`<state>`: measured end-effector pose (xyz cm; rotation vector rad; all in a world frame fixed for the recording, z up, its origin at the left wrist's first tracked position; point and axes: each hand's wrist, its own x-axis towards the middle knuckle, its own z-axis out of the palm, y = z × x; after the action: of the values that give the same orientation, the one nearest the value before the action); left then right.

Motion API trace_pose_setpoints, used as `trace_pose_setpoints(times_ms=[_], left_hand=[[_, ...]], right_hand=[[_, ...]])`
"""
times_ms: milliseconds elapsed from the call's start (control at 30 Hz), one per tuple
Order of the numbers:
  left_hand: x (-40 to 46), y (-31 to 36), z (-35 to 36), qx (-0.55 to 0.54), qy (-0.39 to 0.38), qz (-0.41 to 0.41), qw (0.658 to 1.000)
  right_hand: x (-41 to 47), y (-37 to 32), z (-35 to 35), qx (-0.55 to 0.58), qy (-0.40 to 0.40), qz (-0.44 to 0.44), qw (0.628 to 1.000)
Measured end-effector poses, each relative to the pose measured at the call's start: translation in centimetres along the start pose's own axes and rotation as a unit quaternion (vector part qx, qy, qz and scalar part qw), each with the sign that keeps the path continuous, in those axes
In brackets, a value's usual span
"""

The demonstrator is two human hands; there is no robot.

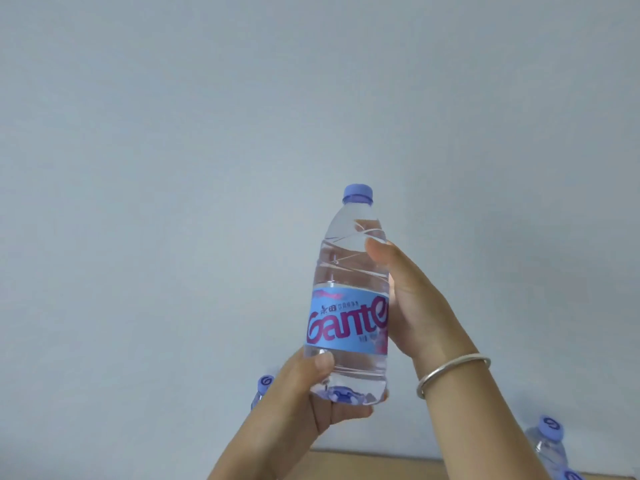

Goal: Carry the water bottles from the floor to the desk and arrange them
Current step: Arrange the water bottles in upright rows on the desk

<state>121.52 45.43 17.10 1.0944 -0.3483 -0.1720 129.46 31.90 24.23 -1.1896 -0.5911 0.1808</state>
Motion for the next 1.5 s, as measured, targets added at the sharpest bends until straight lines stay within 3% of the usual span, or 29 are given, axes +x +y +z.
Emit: trace_pose_setpoints(times_ms=[100, 200, 467, 700, 833, 1133, 1500], left_hand=[[0.7, 0.8, -0.3, 0.051, 0.055, 0.04, 0.996], [1.1, 0.8, -0.3, 0.076, 0.062, 0.058, 0.993], [1.3, 0.4, 0.1, -0.005, 0.066, 0.04, 0.997], [2.2, -2.3, -0.9, 0.036, 0.129, 0.056, 0.989], [2.6, -6.8, -1.8, 0.03, 0.174, 0.039, 0.984], [3.0, -17.6, -4.7, 0.048, 0.406, -0.023, 0.912], [3.1, -23.7, -9.3, -0.016, 0.52, -0.167, 0.837]], right_hand=[[0.5, -0.9, -0.1, 0.018, 0.026, -0.021, 0.999], [0.7, -1.3, 0.1, -0.005, 0.035, -0.042, 0.999], [0.3, -1.9, 0.7, -0.073, 0.006, -0.063, 0.995], [0.3, -1.5, -0.7, -0.225, 0.012, -0.008, 0.974], [0.5, 1.8, -2.4, -0.25, 0.038, 0.06, 0.966], [-0.1, 13.4, -6.3, -0.295, 0.076, 0.112, 0.946], [0.0, 25.4, -7.7, -0.292, 0.052, 0.168, 0.94]])
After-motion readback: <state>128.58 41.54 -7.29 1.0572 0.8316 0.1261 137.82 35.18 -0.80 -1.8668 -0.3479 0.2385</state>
